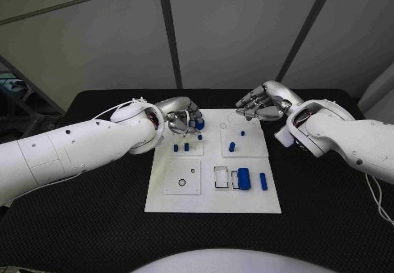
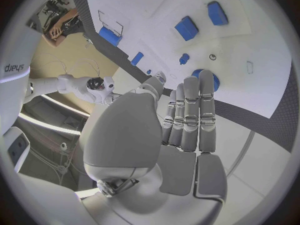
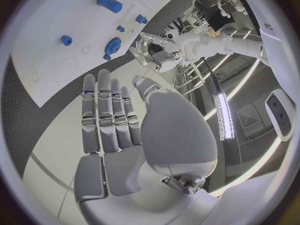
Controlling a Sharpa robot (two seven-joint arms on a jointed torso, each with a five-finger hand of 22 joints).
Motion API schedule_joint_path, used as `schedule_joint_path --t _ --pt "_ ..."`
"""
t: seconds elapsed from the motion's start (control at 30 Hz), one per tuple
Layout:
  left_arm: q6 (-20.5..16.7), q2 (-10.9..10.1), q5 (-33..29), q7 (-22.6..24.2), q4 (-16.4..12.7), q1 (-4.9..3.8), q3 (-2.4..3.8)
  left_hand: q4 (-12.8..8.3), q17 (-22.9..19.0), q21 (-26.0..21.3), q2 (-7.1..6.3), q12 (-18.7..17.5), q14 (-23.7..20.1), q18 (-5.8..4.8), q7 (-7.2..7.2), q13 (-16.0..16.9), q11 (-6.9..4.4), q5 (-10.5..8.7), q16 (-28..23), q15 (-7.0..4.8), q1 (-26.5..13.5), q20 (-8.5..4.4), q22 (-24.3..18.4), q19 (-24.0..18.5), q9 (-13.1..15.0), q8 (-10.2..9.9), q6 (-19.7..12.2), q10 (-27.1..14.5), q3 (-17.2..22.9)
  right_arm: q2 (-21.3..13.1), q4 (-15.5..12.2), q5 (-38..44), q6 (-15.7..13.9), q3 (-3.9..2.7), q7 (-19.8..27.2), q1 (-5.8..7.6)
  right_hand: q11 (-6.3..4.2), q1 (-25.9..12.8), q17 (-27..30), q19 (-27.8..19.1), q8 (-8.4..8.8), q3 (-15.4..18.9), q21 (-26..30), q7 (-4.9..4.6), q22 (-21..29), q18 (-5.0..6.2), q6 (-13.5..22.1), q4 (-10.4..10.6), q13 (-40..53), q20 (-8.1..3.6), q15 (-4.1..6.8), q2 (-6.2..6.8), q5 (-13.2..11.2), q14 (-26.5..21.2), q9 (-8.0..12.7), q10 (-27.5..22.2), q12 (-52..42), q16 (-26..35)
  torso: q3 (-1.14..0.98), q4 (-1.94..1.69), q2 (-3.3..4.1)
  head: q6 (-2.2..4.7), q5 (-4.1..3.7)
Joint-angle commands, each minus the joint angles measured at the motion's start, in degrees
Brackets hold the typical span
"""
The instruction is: Assemble the parts on the task board
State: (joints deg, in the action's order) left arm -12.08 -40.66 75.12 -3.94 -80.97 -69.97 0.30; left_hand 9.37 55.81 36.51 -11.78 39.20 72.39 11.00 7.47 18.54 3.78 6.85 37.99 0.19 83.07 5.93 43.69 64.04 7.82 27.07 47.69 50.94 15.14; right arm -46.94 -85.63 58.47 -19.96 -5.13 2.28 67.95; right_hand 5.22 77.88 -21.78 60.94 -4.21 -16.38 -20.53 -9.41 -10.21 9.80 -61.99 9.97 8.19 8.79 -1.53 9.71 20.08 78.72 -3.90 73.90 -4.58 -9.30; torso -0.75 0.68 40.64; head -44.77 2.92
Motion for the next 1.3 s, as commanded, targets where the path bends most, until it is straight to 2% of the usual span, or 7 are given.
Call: schedule_joint_path --t 0.03,0.13,0.23,0.37,0.53,0.83,1.3 --pt "-0.57 0.85 9.57 3.0 0.74 -0.05 -0.28 -0.35 1.73 0.35 -0.55 -0.41 1.19 -0.52 -0.31 -1.13 -0.05 0.03 4.9 -0.18 -0.26 -0.17 0.29 1.17 -1.01 -1.09 1.69 0.57 0.66 0.11 -0.2 0.02 -0.27 -0.03 0.15 0.07 -0.06 -0.11 0.07 0.36 0.18 -0.13 0.27 0.03 0.05 0.71 0.31 0.31 0.05 -0.02 -0.34 -0.13 0.24 0.08 -0.06 -0.3 -0.18 0.31 0.09 -0.05 -0.06 0.06 -0.16" --pt "0.83 1.8 12.07 2.42 1.49 -0.05 -0.58 -0.89 5.91 1.45 -0.73 -0.43 3.96 -0.58 -0.74 -2.28 -0.41 0.03 13.81 -0.64 -0.64 -0.49 1.22 2.7 -2.19 -2.49 3.42 1.69 1.35 0.18 -0.21 0.02 -0.26 -0.03 0.15 0.07 -0.06 -0.11 0.07 0.36 0.18 -0.13 0.27 0.03 0.05 0.71 0.31 0.31 0.05 -0.02 -0.34 -0.13 0.24 0.08 -0.06 -0.3 -0.18 0.31 0.09 -0.07 -0.02 0.1 -0.3" --pt "1.59 2.35 13.34 1.98 2.04 -0.06 -0.68 -1.21 8.54 2.37 -0.77 0.23 5.48 -0.63 -0.89 -2.53 -0.69 -0.02 18.89 -1.0 -0.95 -0.72 2.07 3.46 -2.8 -3.26 4.27 2.65 1.68 0.22 -0.21 0.02 -0.25 -0.03 0.15 0.07 -0.06 -0.11 0.07 0.36 0.18 -0.13 0.27 0.03 0.05 0.71 0.31 0.31 0.05 -0.02 -0.34 -0.13 0.24 0.08 -0.06 -0.3 -0.18 0.31 0.09 -0.03 0.01 0.12 -0.32" --pt "2.49 3.35 15.21 1.47 3.36 -0.08 -0.77 -1.87 13.07 10.01 -0.66 1.54 8.16 -1.89 -1.19 -2.56 -1.29 -0.01 26.78 -1.47 -1.16 -1.17 8.78 7.2 -3.53 -4.2 5.68 3.6 2.37 0.3 -0.17 0.03 -0.23 -0.03 0.16 0.07 -0.06 -0.11 0.07 0.36 0.18 -0.13 0.27 0.03 0.05 0.71 0.31 0.31 0.05 -0.02 -0.34 -0.13 0.24 0.08 -0.06 -0.3 -0.18 0.31 0.06 -0.02 -0.03 0.18 -0.42" --pt "3.19 4.47 16.37 1.14 4.77 -0.1 -0.8 -2.55 13.86 13.76 -0.56 0.8 8.83 -2.57 -1.37 -3.59 -1.09 0.02 29.47 -1.42 -1.19 -1.13 12.3 8.68 -3.93 -5.05 6.69 2.74 3.49 0.37 -0.14 0.03 -0.21 -0.03 0.16 0.07 -0.06 -0.11 0.07 0.36 0.18 -0.13 0.27 0.03 0.05 0.71 0.31 0.31 0.05 -0.02 -0.34 -0.13 0.24 0.08 -0.06 -0.3 -0.18 0.31 0.07 -0.02 -0.01 0.26 -0.53" --pt "5.33 5.9 17.66 0.54 7.0 -0.12 -0.8 -3.14 13.85 16.04 -0.76 -0.71 9.11 -2.88 -1.48 -5.17 -0.82 -0.03 31.33 -1.18 -1.86 -1.02 14.71 9.27 -4.0 -5.88 7.87 2.26 4.56 0.45 -0.11 0.03 -0.2 -0.03 0.16 0.07 -0.07 0.05 0.08 0.4 0.17 -0.21 0.34 0.04 0.1 0.72 0.32 0.25 0.06 -0.03 -0.33 -0.15 0.31 0.08 -0.06 -0.34 -0.18 0.36 0.05 -0.02 -0.01 0.13 -0.71" --pt "5.8 6.62 17.62 1.83 7.5 -0.09 -0.81 -4.21 10.9 18.15 -1.07 -6.12 8.44 -3.14 -1.05 -9.43 -0.12 0.0 31.78 -0.64 -3.08 -0.43 17.48 9.59 -4.06 -8.49 9.22 3.08 6.34 0.57 -0.07 0.03 -0.21 -0.03 0.2 0.07 -0.07 0.05 0.08 0.4 0.17 -0.21 0.34 0.04 0.1 0.72 0.32 0.25 0.06 -0.03 -0.33 -0.15 0.31 0.08 -0.06 -0.34 -0.18 0.36 0.07 -0.11 -0.06 0.05 -0.89"
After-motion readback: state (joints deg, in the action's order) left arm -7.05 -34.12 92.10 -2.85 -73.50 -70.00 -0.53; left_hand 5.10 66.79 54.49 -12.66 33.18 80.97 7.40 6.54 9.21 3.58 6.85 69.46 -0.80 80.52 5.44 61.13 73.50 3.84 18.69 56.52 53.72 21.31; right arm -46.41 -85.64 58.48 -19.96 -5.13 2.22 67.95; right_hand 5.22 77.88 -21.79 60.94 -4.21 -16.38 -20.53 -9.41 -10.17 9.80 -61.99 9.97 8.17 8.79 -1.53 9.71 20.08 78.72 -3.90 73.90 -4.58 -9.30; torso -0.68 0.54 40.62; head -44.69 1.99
